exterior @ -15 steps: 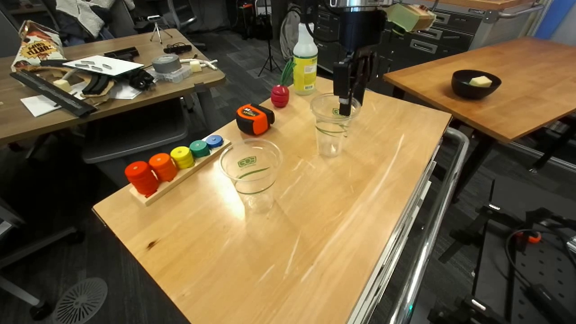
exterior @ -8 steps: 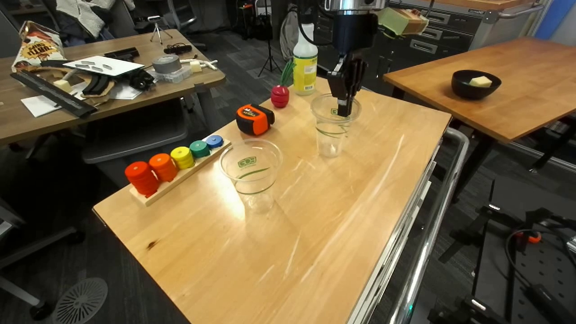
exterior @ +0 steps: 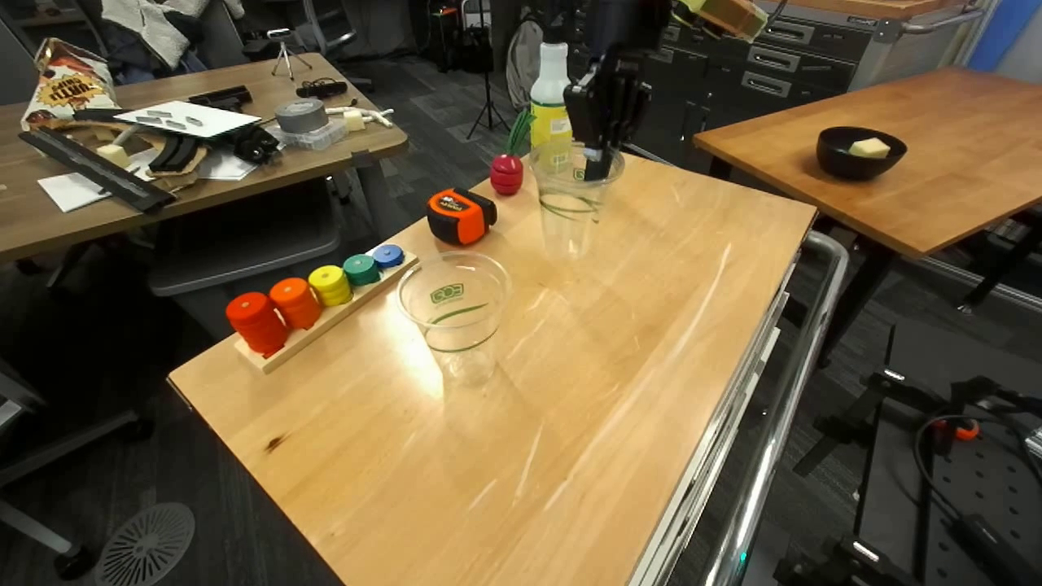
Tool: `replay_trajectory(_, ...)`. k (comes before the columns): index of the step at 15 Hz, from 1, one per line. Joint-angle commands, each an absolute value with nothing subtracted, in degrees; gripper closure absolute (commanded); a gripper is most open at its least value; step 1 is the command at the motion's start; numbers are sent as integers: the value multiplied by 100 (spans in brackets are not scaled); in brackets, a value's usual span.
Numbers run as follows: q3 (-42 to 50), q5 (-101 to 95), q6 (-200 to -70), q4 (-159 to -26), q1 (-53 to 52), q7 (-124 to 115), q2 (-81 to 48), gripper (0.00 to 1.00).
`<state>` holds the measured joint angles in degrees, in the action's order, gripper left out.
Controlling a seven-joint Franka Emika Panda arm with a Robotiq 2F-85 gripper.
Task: Stack up the cups
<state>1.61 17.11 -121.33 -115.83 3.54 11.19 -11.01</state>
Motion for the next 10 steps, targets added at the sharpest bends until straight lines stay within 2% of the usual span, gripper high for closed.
replay_trajectory(1, 33, 1678, -11729, -11105, 258, 803, -763, 99)
replay_trajectory(10, -532, 1632, -11221, -10453, -360, 1004, -548, 99)
